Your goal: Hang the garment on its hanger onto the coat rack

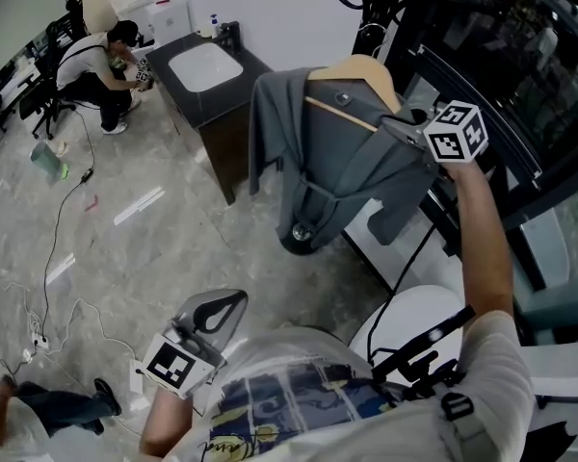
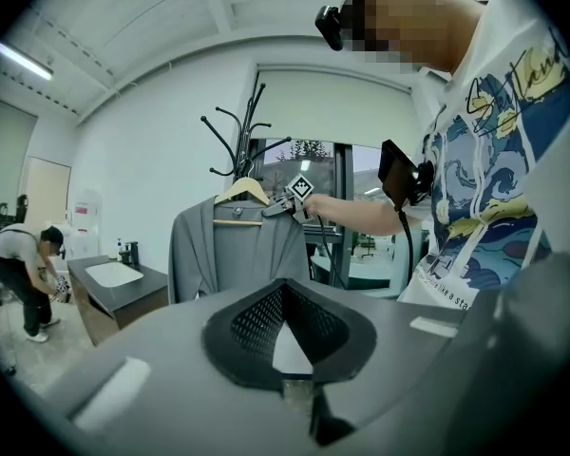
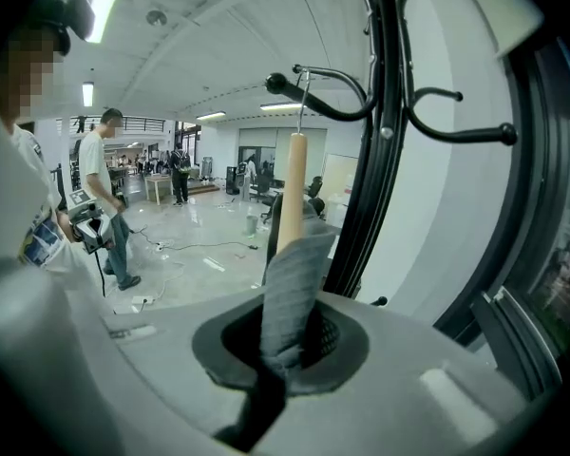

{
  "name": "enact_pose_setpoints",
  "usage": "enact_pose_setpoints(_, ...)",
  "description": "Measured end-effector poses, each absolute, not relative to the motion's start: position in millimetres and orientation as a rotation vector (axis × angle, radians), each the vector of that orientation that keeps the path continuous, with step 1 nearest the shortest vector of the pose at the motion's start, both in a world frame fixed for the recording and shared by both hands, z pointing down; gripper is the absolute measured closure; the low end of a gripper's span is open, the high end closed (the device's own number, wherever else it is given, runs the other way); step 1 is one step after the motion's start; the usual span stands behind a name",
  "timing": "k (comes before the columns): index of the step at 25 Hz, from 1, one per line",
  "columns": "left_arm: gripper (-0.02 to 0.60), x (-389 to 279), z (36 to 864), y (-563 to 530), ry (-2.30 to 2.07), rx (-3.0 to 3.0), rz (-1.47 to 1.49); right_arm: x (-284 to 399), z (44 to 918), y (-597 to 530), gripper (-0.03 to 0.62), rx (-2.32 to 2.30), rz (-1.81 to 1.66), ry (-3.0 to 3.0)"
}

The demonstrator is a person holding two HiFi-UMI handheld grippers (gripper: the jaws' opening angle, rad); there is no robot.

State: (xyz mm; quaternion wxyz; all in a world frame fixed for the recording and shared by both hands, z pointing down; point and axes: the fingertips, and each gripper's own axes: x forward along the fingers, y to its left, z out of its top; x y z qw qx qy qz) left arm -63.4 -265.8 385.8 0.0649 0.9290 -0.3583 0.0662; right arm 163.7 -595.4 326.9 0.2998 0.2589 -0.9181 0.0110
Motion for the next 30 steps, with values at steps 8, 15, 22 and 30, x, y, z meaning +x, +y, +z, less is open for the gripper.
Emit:
enact_pose_setpoints(8,0.580,-64,391,-270,-1.070,2.780,0.237,166,348,-616,0.586,0.703,0.054,-2.433)
enact_pose_setpoints(15,0.580,-59,393,-273,-1.048,2.773,0.254,165,356,-628,0.586,0.703,0.058,-2.446)
enact_pose_setpoints(22,0.580,-69,390,-262,-1.049,2.771,0.254,163,356,-629,0.564,0.742,0.016,-2.449)
enact_pose_setpoints(30,0.580,-91,389,-232,-1.023,2.791,0.243,188,330,-617,0.405,1.013,-0.086,-2.413)
